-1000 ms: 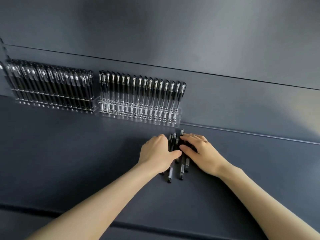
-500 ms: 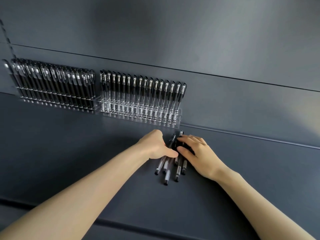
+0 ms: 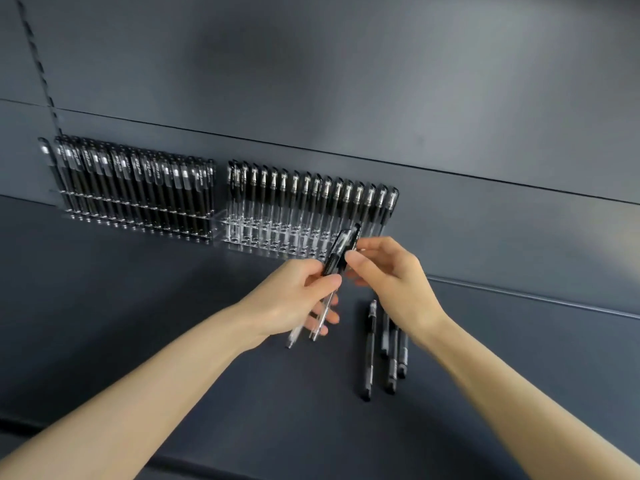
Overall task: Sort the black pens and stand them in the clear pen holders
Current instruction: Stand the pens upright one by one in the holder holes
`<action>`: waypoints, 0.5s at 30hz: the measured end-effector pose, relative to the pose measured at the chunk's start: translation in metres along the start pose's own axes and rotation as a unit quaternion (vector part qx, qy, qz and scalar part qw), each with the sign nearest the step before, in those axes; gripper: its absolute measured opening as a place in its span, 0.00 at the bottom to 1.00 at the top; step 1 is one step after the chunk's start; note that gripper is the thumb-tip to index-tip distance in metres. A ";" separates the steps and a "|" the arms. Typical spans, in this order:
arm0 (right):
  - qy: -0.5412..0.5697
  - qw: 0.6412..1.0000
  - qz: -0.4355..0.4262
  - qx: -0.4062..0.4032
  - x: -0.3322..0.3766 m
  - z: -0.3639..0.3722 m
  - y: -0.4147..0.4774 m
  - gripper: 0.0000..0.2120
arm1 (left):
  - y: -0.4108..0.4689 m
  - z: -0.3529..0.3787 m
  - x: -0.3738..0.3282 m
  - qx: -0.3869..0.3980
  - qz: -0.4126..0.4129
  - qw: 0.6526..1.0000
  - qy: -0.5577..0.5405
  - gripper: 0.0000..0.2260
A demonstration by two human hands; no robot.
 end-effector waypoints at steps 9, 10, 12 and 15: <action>0.144 0.989 -0.008 -0.043 0.046 0.064 0.051 0.10 | 0.011 -0.098 0.016 -0.056 0.062 0.996 -0.016 0.10; 0.128 0.989 -0.023 -0.065 0.051 0.069 0.057 0.11 | 0.014 -0.115 0.020 -0.077 0.072 0.994 0.004 0.11; 0.088 0.988 -0.064 -0.113 0.062 0.080 0.068 0.14 | 0.020 -0.149 0.027 -0.121 0.097 0.986 0.057 0.10; 0.054 0.977 -0.114 -0.175 0.075 0.094 0.080 0.15 | 0.029 -0.180 0.034 -0.149 0.138 0.975 0.094 0.14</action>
Point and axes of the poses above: each hand's wrist, its own y-axis towards the middle knuckle, its own z-axis out of the palm, x = y × z, the point moved 7 cm from there along y, towards the middle knuckle, and after that the axes turned 13 degrees about z, right-handed, at the moved point
